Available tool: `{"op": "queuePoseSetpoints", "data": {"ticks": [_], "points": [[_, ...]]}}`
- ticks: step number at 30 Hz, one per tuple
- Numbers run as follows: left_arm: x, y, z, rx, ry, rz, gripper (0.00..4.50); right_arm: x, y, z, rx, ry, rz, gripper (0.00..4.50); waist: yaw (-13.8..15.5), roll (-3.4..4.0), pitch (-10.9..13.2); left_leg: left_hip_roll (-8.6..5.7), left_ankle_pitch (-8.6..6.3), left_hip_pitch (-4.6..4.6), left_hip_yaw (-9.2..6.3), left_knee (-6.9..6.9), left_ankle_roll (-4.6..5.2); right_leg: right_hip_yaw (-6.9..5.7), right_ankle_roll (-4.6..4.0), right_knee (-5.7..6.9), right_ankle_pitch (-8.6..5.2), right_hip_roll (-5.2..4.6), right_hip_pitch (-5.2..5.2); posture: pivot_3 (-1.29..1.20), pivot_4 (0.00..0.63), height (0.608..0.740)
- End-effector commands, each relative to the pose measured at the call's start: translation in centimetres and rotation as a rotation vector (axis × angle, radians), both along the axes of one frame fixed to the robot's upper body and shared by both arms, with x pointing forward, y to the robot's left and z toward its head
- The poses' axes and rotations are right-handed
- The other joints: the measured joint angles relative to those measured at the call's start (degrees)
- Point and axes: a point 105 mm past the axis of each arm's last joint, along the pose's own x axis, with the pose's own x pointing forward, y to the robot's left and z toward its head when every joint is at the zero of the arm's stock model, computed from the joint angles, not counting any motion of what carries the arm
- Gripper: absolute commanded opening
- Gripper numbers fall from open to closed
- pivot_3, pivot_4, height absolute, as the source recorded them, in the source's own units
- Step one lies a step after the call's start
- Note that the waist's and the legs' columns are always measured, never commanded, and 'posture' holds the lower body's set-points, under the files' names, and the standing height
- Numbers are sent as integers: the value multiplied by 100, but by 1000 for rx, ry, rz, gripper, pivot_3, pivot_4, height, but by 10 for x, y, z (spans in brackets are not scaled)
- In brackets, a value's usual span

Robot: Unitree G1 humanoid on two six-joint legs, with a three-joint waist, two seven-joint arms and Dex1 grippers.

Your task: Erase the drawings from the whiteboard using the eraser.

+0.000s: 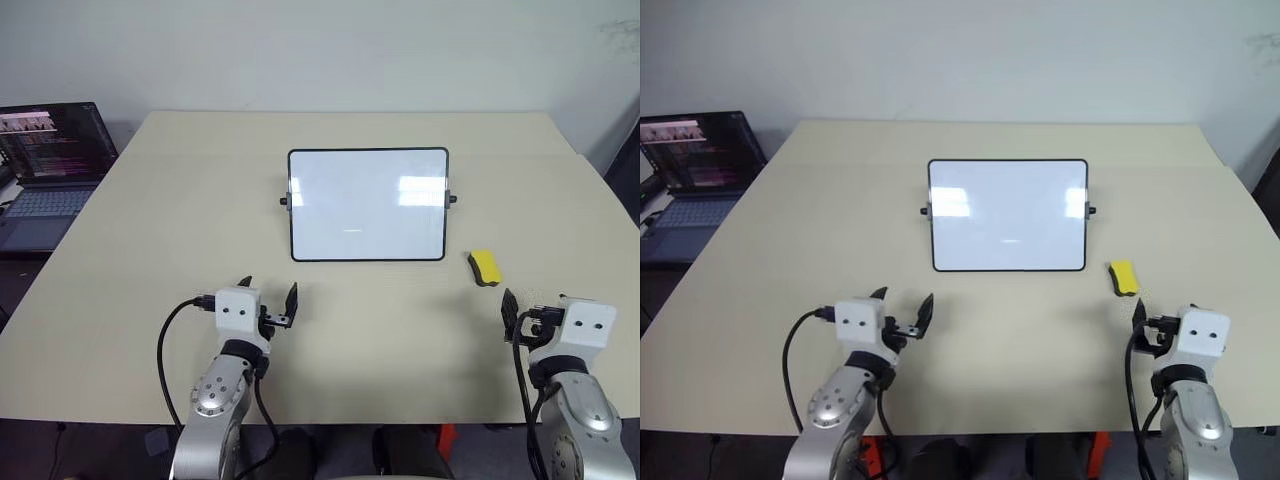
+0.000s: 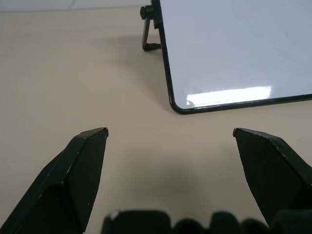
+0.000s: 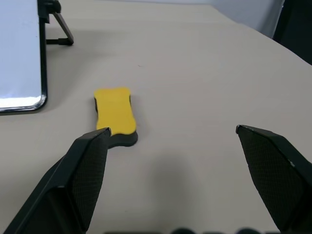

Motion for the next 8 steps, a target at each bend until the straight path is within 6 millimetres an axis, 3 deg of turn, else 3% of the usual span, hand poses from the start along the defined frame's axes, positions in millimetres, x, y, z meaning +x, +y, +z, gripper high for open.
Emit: {"op": "queuePoseSetpoints", "data": {"ticks": [1,8], "points": [[-1,-6,17,8,-73,-17,4500,-5,11,20,-53,-75,20,4477,4,0,0,-1,0,-4,0,0,0,0,0,-3,0,-1,-2,0,150,740],[0,-19,15,-5,-61,-65,4500,-10,12,26,-91,-72,46,4477,4,0,0,-2,0,-1,1,2,0,0,1,-2,0,-2,0,0,150,740]]}}
